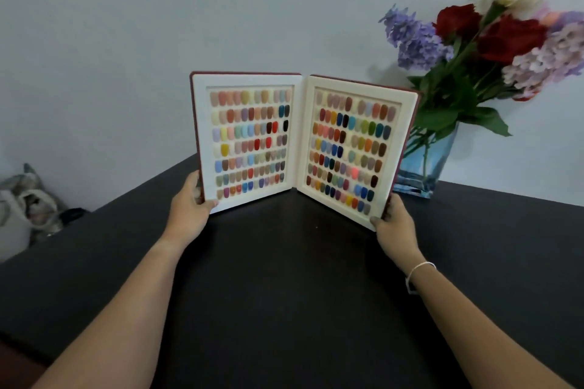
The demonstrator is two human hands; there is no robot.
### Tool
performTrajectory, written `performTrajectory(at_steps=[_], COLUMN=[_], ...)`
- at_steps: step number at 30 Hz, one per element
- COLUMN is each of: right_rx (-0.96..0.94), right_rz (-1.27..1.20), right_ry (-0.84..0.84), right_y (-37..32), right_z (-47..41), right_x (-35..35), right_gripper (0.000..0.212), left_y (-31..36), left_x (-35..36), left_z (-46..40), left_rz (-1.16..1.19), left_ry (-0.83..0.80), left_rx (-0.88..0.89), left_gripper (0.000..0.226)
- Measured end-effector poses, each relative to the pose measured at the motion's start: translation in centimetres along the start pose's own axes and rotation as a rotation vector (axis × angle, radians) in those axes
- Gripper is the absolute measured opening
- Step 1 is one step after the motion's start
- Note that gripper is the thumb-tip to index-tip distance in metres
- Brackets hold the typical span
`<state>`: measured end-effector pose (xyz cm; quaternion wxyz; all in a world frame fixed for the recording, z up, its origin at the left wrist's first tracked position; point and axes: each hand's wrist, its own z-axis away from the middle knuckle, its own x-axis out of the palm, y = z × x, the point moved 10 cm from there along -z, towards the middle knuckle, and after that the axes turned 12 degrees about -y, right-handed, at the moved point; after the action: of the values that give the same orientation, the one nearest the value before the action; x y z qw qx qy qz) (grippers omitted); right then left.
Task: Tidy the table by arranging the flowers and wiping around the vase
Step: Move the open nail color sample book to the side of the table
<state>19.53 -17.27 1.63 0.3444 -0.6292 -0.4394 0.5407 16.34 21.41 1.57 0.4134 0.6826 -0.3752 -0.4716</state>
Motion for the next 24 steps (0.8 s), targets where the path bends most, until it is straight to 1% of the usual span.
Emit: performTrajectory(at_steps=[2,7,13,19,24], right_rx=[-0.004,-0.036,-0.077,-0.095,-0.104], right_rz=[0.001,0.014,-0.010,0.024,0.066], right_ry=[-0.001,-0.049,-0.104,-0.090,-0.044], right_y=[-0.4,-1.2,-1.2,-0.5,0.0], right_z=[-1.9,-7.1,-13.3,-18.0,-19.5], right_x=[1.9,6.1,9.4,9.9,8.9], right_gripper=[0.044,0.036,0.040,0.040,0.044], left_y=[-0.6,-2.1,-3.5,-4.0,-3.8], left_x=[-1.3,-3.5,-4.9,-4.9,-4.6], left_z=[-0.9,-3.3,-5.6,-6.5,-6.5], left_rz=[-0.006,-0.024,-0.038,-0.060,-0.055], left_ry=[0.035,0.098,0.160,0.154,0.119], left_rx=[-0.010,-0.017,-0.012,-0.024,-0.029], left_gripper=[0.060,0.058,0.054,0.057,0.058])
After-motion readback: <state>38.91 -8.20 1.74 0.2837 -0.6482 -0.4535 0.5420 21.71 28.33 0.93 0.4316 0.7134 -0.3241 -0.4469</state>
